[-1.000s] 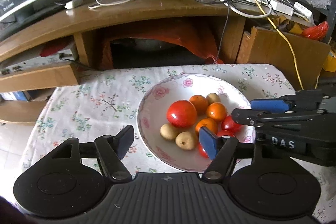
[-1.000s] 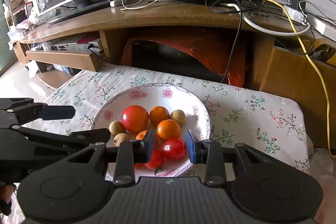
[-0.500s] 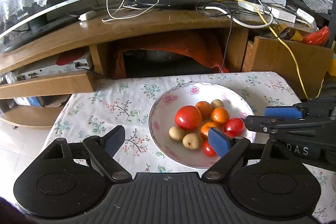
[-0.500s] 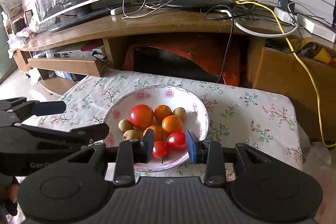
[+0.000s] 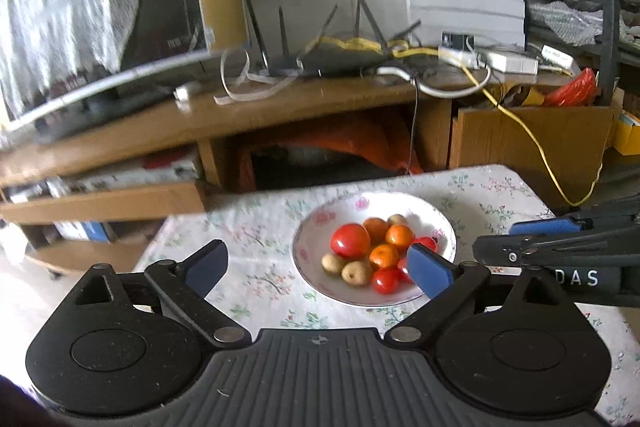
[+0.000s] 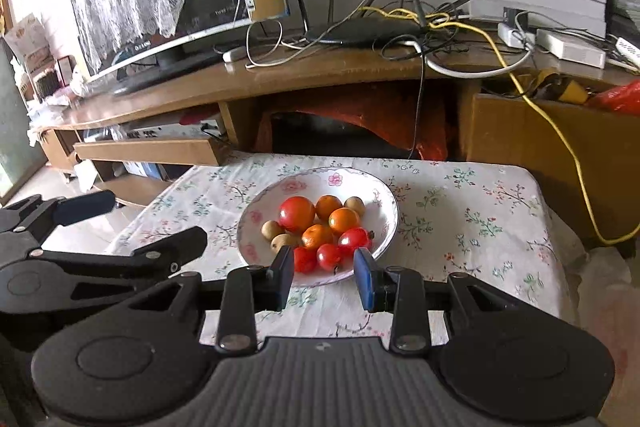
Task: Organize fruits
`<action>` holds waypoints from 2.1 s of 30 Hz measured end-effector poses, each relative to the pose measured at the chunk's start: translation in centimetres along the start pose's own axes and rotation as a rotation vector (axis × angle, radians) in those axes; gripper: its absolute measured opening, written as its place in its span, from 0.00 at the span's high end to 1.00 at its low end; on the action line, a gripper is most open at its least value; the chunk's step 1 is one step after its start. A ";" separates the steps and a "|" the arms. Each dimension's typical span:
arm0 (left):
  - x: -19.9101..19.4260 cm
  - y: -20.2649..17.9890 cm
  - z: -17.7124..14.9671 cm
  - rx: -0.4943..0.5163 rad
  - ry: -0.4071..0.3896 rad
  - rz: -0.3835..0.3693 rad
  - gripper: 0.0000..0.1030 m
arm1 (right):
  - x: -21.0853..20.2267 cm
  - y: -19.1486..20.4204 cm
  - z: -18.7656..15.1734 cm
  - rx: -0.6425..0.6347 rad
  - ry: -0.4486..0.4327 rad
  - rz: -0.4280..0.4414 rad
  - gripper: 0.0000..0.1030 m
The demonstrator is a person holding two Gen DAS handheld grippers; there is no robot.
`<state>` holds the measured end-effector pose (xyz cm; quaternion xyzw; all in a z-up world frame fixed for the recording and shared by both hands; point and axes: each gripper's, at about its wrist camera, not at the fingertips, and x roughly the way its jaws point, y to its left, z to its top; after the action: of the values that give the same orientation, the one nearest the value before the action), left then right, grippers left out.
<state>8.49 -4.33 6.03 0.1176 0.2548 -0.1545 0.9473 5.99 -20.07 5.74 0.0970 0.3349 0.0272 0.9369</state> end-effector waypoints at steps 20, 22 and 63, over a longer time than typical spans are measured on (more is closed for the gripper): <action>-4.3 -0.8 -4.4 -0.108 0.109 -0.076 0.00 | -5.0 0.7 -5.9 0.053 0.034 -0.043 0.66; -4.5 -0.8 -4.9 -0.110 0.119 -0.075 0.00 | -5.1 0.9 -6.4 0.053 0.046 -0.049 0.66; -3.5 -0.6 -7.1 -0.159 0.285 -0.050 0.00 | -4.2 1.4 -8.5 0.042 0.111 -0.057 0.66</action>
<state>2.21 -1.91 1.79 0.0567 0.4008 -0.1393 0.9037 -2.64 -17.81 2.15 0.1056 0.3894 -0.0012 0.9150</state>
